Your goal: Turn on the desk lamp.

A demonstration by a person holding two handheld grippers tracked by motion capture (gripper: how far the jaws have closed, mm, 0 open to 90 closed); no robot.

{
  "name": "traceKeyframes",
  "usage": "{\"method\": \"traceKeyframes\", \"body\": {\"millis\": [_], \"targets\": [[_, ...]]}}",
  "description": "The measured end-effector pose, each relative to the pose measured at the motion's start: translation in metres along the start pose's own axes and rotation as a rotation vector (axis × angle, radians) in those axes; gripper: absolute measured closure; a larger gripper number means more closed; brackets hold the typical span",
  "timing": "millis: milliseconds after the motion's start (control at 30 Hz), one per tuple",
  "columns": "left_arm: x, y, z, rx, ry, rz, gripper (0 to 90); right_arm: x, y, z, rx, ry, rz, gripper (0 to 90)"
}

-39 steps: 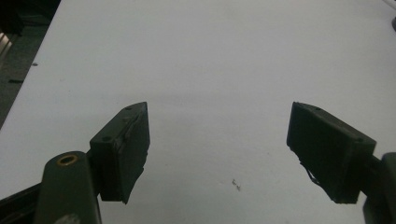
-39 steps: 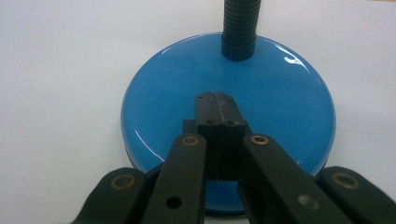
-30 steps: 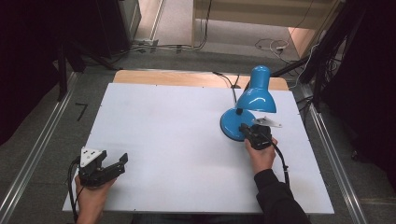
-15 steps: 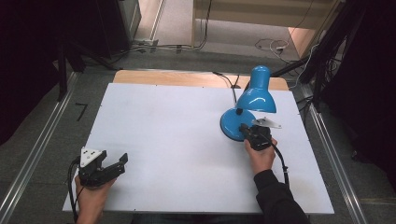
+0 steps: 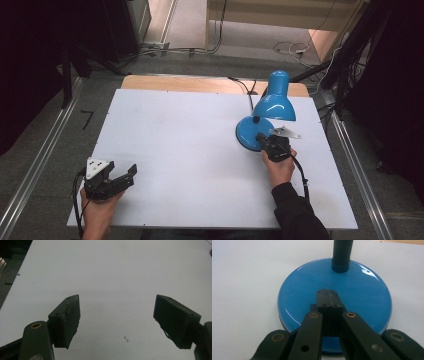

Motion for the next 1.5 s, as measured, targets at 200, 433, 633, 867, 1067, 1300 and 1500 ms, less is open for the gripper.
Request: {"method": "traceKeyframes", "body": {"millis": [200, 433, 633, 867, 1067, 1300, 1500], "targets": [[0.000, 0.000, 0.000, -0.001, 0.000, -0.001, 22.0, 0.000, -0.001, 0.001, -0.007, 0.004, 0.008, 87.5], [0.000, 0.000, 0.000, -0.002, 0.002, 0.001, 22.1, 0.000, -0.001, 0.001, -0.012, 0.007, 0.012, 87.5], [-0.001, 0.000, 0.000, -0.003, 0.003, 0.000, 22.1, -0.001, -0.002, 0.001, -0.012, 0.008, 0.014, 87.5], [0.000, 0.000, 0.000, 0.003, -0.002, 0.001, 22.1, -0.003, -0.001, 0.005, -0.019, 0.005, 0.003, 87.7], [0.001, 0.000, 0.000, 0.000, -0.002, -0.002, 22.1, -0.004, 0.001, 0.003, 0.021, -0.008, -0.028, 79.1], [0.000, 0.000, 0.000, 0.000, -0.002, -0.001, 22.1, -0.008, 0.006, 0.002, 0.027, -0.018, -0.037, 54.4], [0.000, 0.000, 0.000, 0.001, -0.002, 0.000, 22.1, -0.013, 0.011, 0.001, 0.021, -0.023, -0.005, 28.0]]}}
Point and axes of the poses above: each handheld gripper's, and its own axes: x roughly forward along the jaws, z roughly out of its underside, y roughly to its right, the point moved 4 cm from there along x, roughly forward along the jaws
